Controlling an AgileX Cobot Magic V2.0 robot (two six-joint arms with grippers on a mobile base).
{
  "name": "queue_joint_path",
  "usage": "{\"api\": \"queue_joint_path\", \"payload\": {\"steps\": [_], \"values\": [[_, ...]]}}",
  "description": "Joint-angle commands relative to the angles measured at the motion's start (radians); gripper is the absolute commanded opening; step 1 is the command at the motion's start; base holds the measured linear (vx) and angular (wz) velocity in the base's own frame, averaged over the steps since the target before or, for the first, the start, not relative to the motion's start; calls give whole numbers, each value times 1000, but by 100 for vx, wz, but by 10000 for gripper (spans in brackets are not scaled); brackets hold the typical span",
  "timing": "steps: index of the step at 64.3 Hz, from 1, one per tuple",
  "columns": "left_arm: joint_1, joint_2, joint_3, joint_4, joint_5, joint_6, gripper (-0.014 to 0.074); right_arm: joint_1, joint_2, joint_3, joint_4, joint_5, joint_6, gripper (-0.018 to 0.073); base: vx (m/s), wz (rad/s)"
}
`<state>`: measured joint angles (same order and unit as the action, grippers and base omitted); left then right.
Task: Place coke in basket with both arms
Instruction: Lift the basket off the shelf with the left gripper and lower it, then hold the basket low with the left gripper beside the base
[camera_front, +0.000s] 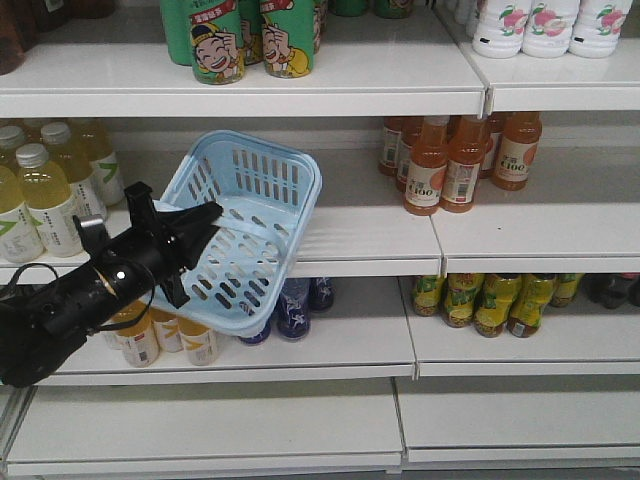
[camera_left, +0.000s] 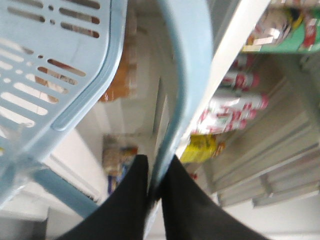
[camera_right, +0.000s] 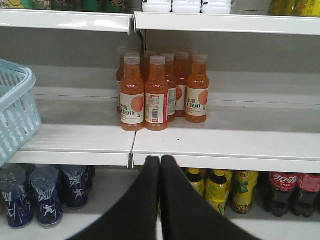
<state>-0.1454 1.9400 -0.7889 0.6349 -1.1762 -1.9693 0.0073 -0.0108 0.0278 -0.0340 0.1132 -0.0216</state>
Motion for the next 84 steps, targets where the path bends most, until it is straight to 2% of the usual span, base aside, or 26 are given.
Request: {"api": "queue_joint_path", "payload": {"steps": [1, 8, 16, 22, 32, 42, 53, 62, 73, 79, 84], "values": [[-3, -79, -6, 200, -200, -38, -8, -5, -13, 8, -9, -71, -3, -10, 0, 0], [-3, -140, -6, 370, -200, -41, -8, -5, -13, 8, -9, -71, -3, -10, 0, 0], [-7, -220, -6, 510, -200, -57, -8, -5, -13, 8, -9, -71, -3, -10, 0, 0], [-26, -264, -1, 587, -200, -74, -8, -5, -13, 8, -9, -71, -3, -10, 0, 0], [-80, -303, 3, 661, -200, -92, -8, -5, -13, 8, -9, -71, -3, -10, 0, 0], [-144, -304, 3, 697, -200, -91, -7, -5, -13, 8, -9, -71, -3, -10, 0, 0], [-182, -304, 3, 728, -200, -89, -7, -5, -13, 8, -9, -71, -3, -10, 0, 0], [-199, -304, 34, 732, -200, -67, -7, -5, -13, 8, -9, -71, -3, -10, 0, 0], [-200, -304, 149, 660, -200, 2, -7, -5, -13, 8, -9, -71, -3, -10, 0, 0], [-200, -304, 175, 674, -200, 27, -7, -5, -13, 8, -9, -71, -3, -10, 0, 0], [-201, -302, 176, 717, -200, 21, -7, -5, -13, 8, -9, -71, -3, -10, 0, 0]]}}
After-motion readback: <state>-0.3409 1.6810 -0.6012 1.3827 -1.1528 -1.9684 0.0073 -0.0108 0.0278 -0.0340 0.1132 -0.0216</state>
